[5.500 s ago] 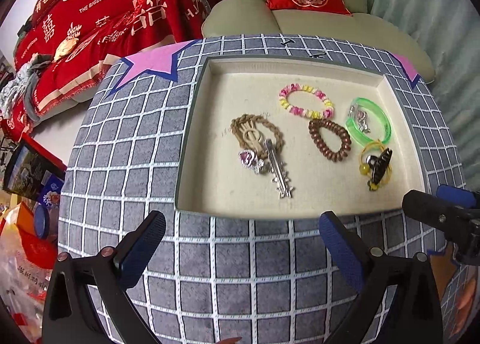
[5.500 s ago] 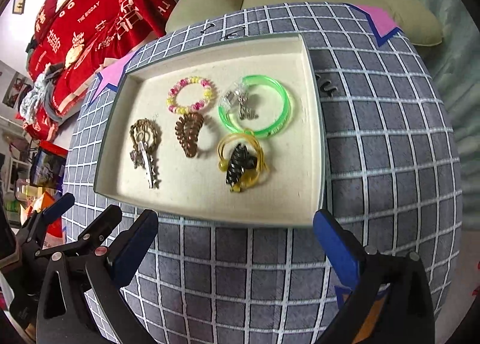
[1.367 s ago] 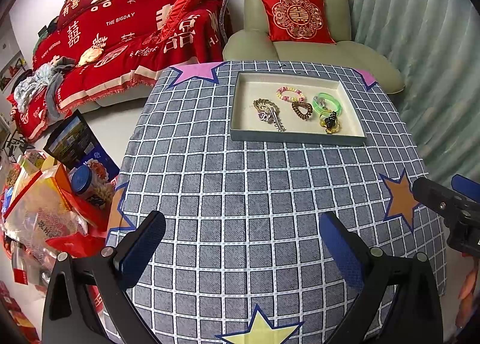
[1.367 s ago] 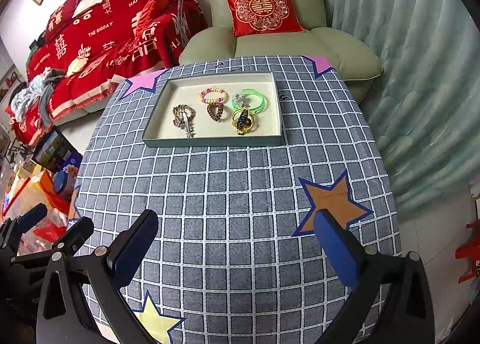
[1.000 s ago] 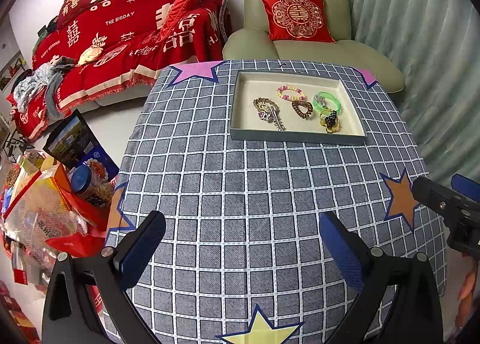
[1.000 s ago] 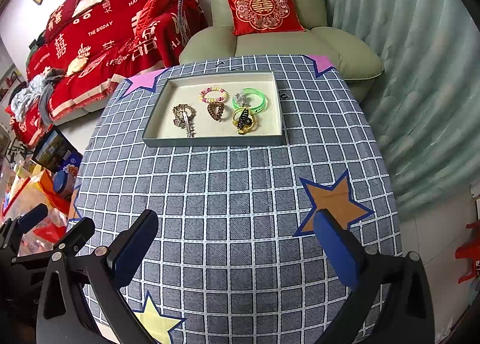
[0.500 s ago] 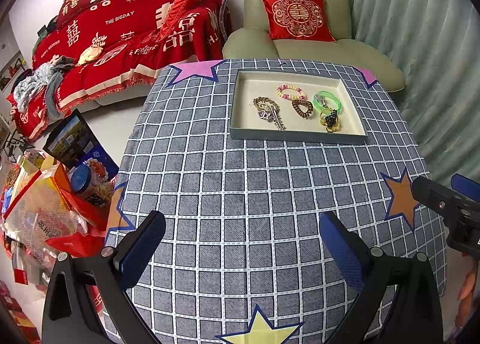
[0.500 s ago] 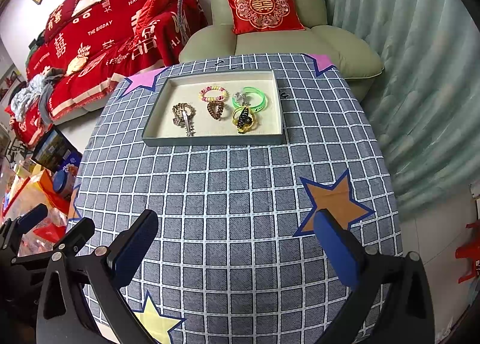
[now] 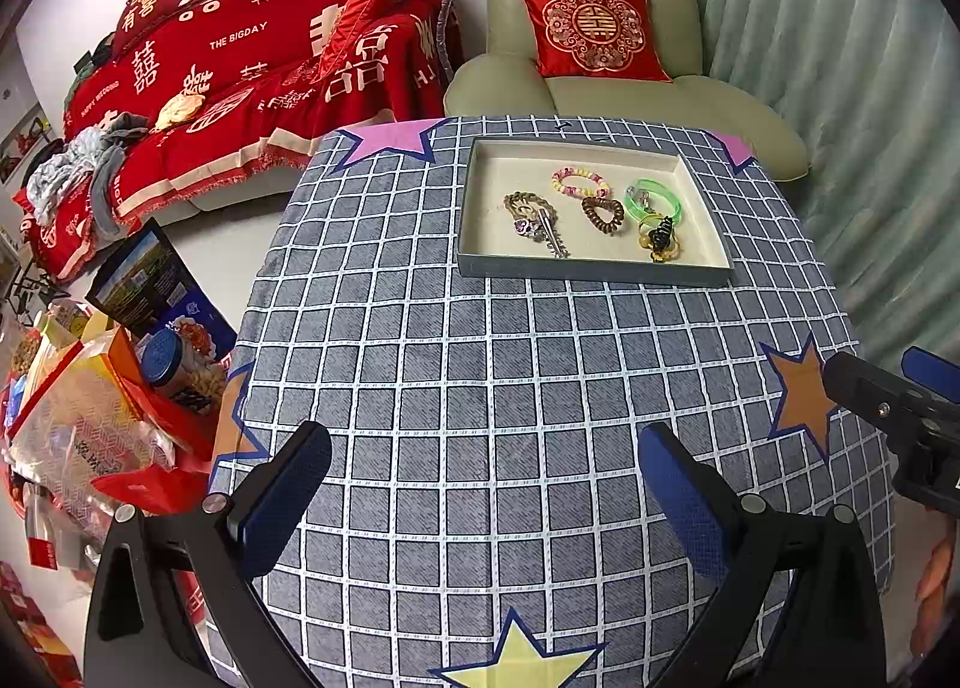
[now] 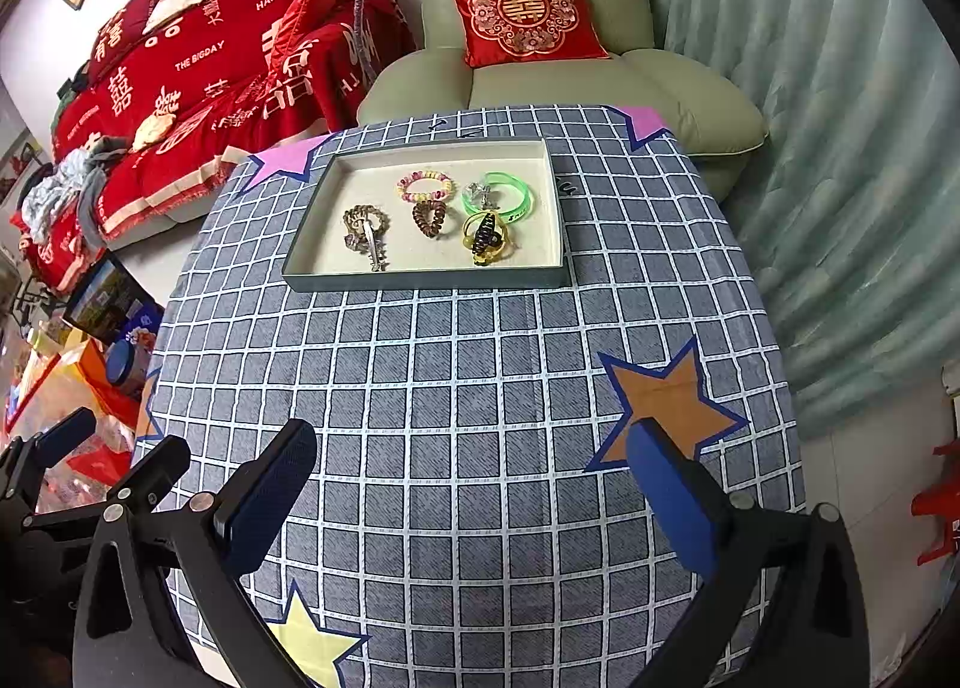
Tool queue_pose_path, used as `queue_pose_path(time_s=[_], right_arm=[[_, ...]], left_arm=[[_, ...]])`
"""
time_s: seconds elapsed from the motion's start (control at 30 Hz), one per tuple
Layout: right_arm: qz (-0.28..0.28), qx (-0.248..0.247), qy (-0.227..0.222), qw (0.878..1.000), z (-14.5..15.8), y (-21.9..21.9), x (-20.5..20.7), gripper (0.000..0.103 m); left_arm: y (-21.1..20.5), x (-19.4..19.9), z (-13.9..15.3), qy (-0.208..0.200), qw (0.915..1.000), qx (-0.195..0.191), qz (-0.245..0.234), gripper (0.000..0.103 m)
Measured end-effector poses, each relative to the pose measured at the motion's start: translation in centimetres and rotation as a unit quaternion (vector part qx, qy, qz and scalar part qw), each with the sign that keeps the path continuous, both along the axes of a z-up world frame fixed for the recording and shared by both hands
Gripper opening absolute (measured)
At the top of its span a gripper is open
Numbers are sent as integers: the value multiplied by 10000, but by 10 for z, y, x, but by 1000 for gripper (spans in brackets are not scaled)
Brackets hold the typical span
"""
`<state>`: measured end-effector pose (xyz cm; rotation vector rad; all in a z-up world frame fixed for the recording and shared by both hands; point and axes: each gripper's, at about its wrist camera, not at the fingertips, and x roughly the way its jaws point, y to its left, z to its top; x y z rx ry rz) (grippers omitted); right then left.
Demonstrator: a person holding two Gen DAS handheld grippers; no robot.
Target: Organize jewelry
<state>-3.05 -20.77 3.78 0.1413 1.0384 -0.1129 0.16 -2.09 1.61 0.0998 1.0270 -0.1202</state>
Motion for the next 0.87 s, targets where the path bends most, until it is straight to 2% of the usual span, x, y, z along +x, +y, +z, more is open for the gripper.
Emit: queue_pose_path(time_s=[0.87], right_arm=[[-6, 18, 33, 10000, -7, 0, -5, 103]], left_arm=[[3, -5, -5, 72, 10000, -55, -9, 103]])
